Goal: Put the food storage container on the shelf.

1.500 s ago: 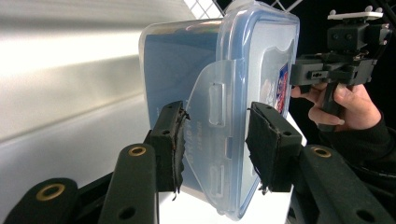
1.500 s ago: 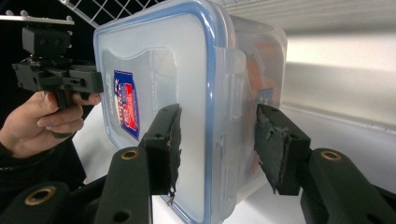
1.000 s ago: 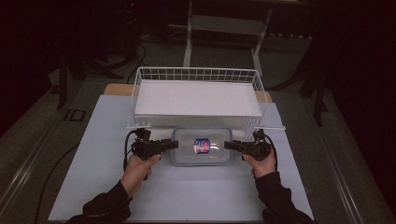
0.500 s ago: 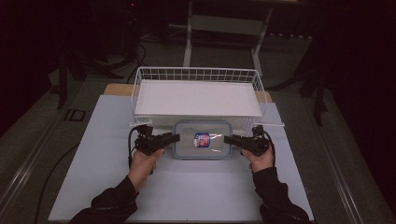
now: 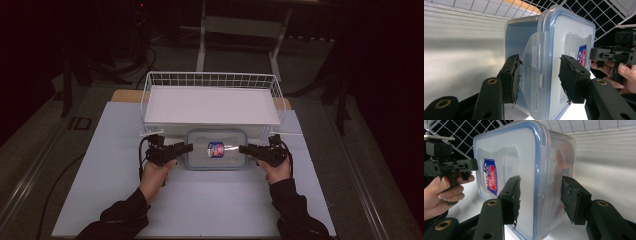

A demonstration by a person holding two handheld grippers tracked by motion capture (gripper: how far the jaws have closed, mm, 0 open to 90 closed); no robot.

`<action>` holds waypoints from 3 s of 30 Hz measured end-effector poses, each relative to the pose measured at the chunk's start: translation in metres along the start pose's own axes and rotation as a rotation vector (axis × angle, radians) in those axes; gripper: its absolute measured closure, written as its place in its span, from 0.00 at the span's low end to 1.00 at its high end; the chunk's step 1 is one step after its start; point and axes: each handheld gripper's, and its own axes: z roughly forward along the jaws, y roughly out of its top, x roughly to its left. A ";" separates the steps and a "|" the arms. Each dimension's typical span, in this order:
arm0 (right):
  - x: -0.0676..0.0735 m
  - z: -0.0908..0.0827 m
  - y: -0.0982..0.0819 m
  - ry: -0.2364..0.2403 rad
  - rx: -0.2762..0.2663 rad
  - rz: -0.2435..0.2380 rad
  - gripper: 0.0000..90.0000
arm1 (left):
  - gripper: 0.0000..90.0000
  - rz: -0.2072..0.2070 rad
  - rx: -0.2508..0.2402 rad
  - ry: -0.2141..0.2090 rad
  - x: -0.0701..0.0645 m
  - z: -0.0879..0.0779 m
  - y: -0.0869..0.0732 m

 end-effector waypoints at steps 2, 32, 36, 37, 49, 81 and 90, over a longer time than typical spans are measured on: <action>-0.001 0.001 -0.001 0.002 -0.009 0.001 0.56 | 0.57 0.017 0.002 0.006 -0.001 0.000 0.000; 0.019 0.009 -0.007 -0.205 -0.112 -0.157 0.51 | 0.46 0.102 -0.055 0.144 -0.017 0.007 0.003; 0.030 0.002 -0.008 -0.230 -0.121 -0.176 0.47 | 0.45 0.096 -0.042 0.142 -0.021 -0.002 0.005; 0.032 0.001 -0.008 -0.231 -0.124 -0.182 0.47 | 0.45 0.099 -0.035 0.127 -0.022 -0.005 0.005; 0.072 0.003 -0.030 -0.178 -0.078 -0.238 0.66 | 0.21 0.141 0.016 0.002 -0.032 -0.031 -0.004; 0.084 0.066 -0.030 -0.130 0.049 -0.312 1.00 | 0.00 0.251 -0.004 0.054 -0.025 -0.052 -0.027; 0.079 0.079 -0.019 -0.161 0.032 -0.295 1.00 | 0.00 0.251 -0.012 0.053 -0.024 -0.052 -0.027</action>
